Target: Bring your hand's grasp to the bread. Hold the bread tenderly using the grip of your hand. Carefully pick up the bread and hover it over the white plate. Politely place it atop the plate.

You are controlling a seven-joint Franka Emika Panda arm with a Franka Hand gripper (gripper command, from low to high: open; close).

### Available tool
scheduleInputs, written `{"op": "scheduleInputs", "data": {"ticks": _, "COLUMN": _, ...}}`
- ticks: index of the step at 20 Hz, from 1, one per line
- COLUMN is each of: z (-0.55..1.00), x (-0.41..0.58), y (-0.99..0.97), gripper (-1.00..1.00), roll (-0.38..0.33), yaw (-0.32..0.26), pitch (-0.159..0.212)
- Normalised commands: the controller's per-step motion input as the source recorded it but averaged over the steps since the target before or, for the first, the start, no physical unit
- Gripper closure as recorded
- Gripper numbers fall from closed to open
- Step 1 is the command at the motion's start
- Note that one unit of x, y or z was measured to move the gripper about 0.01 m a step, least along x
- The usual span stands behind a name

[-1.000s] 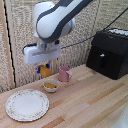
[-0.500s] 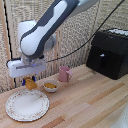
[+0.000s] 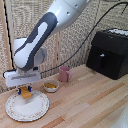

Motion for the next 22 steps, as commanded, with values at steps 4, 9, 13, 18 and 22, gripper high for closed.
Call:
{"op": "scheduleInputs", "data": {"ticks": 4, "z": -0.3, "x": -0.036, "y": 0.16, "gripper": 1.0, "roll": -0.072, "yaw": 0.043, "pitch": 0.021}}
{"op": "scheduleInputs", "data": {"ticks": 9, "z": -0.18, "x": 0.024, "y": 0.09, "gripper": -1.0, "roll": -0.023, "yaw": 0.026, "pitch": -0.047}}
{"op": "scheduleInputs", "data": {"ticks": 13, "z": 0.08, "x": 0.051, "y": 0.02, "gripper": -1.0, "roll": -0.016, "yaw": 0.003, "pitch": -0.02}}
{"op": "scheduleInputs", "data": {"ticks": 18, "z": 0.52, "x": 0.0, "y": -0.1, "gripper": -1.0, "roll": 0.028, "yaw": 0.033, "pitch": 0.003}}
{"op": "scheduleInputs", "data": {"ticks": 22, "z": 0.73, "x": 0.089, "y": -0.04, "gripper": -1.0, "roll": 0.043, "yaw": 0.039, "pitch": 0.103}}
